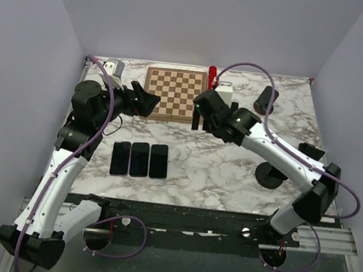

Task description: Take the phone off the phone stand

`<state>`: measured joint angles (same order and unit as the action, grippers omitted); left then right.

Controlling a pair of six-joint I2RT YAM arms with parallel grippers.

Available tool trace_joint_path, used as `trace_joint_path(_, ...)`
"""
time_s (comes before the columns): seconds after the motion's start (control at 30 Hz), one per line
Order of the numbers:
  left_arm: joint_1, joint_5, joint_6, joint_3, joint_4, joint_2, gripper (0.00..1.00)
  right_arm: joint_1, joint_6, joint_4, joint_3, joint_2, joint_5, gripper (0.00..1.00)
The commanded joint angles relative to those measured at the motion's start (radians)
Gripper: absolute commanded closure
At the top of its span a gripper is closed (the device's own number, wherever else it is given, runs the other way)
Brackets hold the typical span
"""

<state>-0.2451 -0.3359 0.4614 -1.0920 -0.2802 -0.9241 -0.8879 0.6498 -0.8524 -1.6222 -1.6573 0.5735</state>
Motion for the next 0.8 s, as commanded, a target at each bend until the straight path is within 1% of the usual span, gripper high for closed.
trace_joint_path(0.0,0.003,0.001,0.010,0.005,0.006,0.001,0.02,0.024,0.050,0.000,0.150,0.147,0.151,0.00)
trace_joint_path(0.03,0.003,0.000,0.010,0.005,0.006,0.002,0.01,0.024,0.053,-0.008,0.167,0.186,0.158,0.00)
trace_joint_path(0.2,0.003,-0.017,0.017,0.009,0.016,-0.002,0.02,0.028,0.122,-0.047,0.247,0.369,0.288,0.00)
trace_joint_path(0.23,0.003,-0.021,0.019,0.010,0.017,-0.002,0.01,0.029,0.126,-0.054,0.260,0.396,0.319,0.00)
trace_joint_path(0.3,0.003,-0.029,0.020,0.011,0.020,-0.007,0.02,0.032,0.183,-0.106,0.273,0.445,0.393,0.00)
trace_joint_path(0.4,0.003,-0.036,0.020,0.014,0.027,-0.015,0.02,0.050,0.250,-0.178,0.275,0.488,0.446,0.00)
trace_joint_path(0.47,0.003,-0.057,0.019,0.012,0.030,-0.022,0.01,0.072,0.245,-0.190,0.283,0.501,0.445,0.00)
trace_joint_path(0.53,0.001,-0.108,0.025,0.018,0.057,-0.032,0.01,0.119,0.236,-0.204,0.281,0.499,0.417,0.00)
trace_joint_path(0.6,-0.004,-0.168,0.042,0.034,0.100,-0.044,0.02,0.193,0.222,-0.211,0.282,0.499,0.370,0.00)
trace_joint_path(0.67,-0.023,-0.203,0.049,0.041,0.126,-0.060,0.01,0.264,0.173,-0.171,0.298,0.518,0.307,0.00)
trace_joint_path(0.77,-0.060,-0.239,0.045,0.050,0.156,-0.085,0.02,0.298,0.133,-0.129,0.308,0.560,0.294,0.00)
